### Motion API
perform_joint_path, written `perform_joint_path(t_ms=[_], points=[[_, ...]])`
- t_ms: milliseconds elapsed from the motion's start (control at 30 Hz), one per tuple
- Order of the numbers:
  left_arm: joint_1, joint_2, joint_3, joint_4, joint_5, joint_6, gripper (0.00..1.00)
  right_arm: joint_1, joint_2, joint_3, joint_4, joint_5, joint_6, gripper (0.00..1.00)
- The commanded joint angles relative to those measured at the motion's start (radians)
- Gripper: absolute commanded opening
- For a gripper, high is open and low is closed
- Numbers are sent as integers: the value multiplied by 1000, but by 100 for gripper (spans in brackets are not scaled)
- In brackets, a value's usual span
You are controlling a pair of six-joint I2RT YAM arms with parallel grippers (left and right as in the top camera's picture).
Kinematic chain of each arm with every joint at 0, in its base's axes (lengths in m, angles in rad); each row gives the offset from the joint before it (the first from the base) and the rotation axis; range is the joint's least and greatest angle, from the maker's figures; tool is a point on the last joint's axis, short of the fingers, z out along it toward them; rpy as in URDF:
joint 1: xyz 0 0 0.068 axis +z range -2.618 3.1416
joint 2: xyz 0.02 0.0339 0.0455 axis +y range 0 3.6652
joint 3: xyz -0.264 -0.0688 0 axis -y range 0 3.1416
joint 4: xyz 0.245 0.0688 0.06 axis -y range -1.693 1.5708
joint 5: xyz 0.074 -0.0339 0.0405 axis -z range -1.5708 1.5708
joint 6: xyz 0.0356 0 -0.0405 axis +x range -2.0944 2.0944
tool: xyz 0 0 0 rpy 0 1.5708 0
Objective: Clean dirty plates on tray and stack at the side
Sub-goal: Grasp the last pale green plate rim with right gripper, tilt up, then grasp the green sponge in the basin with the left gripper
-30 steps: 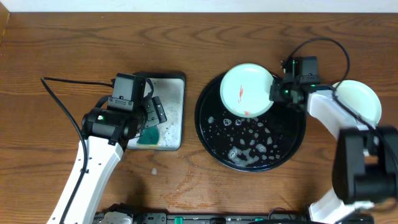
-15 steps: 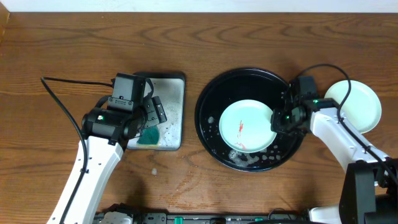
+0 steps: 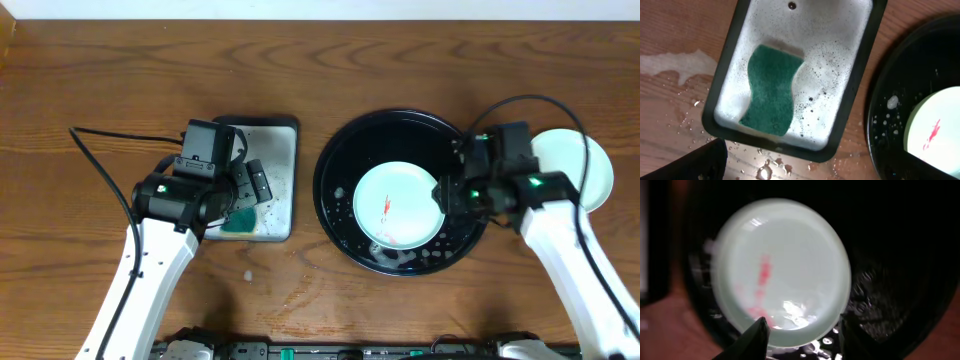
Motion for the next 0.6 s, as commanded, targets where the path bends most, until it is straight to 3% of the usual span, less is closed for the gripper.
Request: perform_joint_path(t_ms=[0, 133, 367, 433, 567], points=[[3, 55, -51, 3, -32, -4, 88, 6, -87, 18, -1, -73, -28, 44], [3, 156, -110, 58, -127, -35, 83, 6, -145, 18, -12, -100, -24, 44], [5, 378, -136, 191, -127, 8, 73, 6, -143, 17, -51, -152, -24, 43], [4, 436, -136, 227, -126, 26, 63, 6, -143, 17, -64, -151, -24, 43], [4, 511, -136, 264, -110, 24, 23, 6, -143, 17, -74, -151, -24, 39]])
